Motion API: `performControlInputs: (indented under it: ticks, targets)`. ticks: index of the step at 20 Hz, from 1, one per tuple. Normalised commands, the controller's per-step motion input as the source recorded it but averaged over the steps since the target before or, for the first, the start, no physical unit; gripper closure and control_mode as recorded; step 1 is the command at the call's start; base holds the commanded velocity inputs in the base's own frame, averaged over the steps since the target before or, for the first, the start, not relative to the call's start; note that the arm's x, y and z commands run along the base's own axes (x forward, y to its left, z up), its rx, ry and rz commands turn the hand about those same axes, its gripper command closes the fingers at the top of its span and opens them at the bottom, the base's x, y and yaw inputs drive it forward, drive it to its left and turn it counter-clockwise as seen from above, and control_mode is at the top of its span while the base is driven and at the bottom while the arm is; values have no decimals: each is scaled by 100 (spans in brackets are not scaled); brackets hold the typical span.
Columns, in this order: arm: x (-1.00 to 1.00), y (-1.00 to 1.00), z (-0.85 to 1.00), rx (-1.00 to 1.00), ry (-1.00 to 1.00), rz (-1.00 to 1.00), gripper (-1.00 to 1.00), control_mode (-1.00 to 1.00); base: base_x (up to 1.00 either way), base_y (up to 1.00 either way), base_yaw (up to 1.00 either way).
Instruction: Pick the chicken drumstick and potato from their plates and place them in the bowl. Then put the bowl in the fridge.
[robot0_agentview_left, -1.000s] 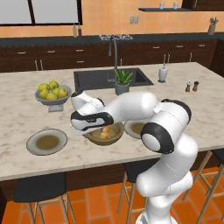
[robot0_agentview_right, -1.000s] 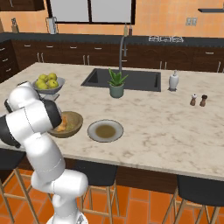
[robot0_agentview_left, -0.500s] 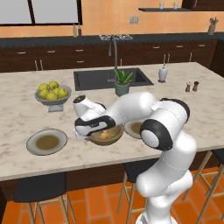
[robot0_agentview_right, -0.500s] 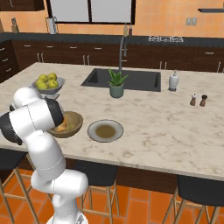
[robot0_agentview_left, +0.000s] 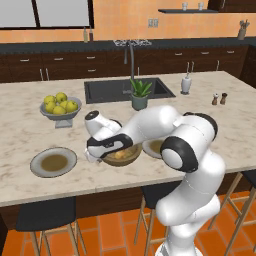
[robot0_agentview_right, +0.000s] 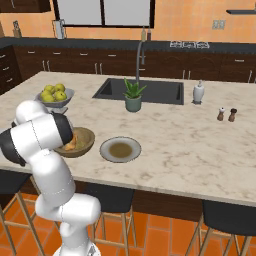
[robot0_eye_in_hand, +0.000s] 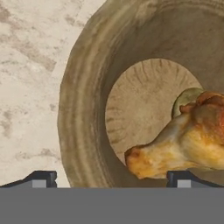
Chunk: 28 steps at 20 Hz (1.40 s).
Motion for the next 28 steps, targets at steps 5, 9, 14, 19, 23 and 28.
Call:
performControlInputs:
  ticks: [5,9,14,19,23,28]
  targets:
    - [1,15,-2,0,0,1,-100,-100,0,0,0]
    - [17,0,-11,0,0,1,-100,-100,0,0,0]
    - [16,0,-18,0,0,2,-100,-100,0,0,0]
    - [3,0,-16,0,0,1,-100,-100,0,0,0]
    - [0,0,-6,0,0,1,100,-100,0,0,0]
    - [0,0,0,0,0,0,100,-100,0,0,0]
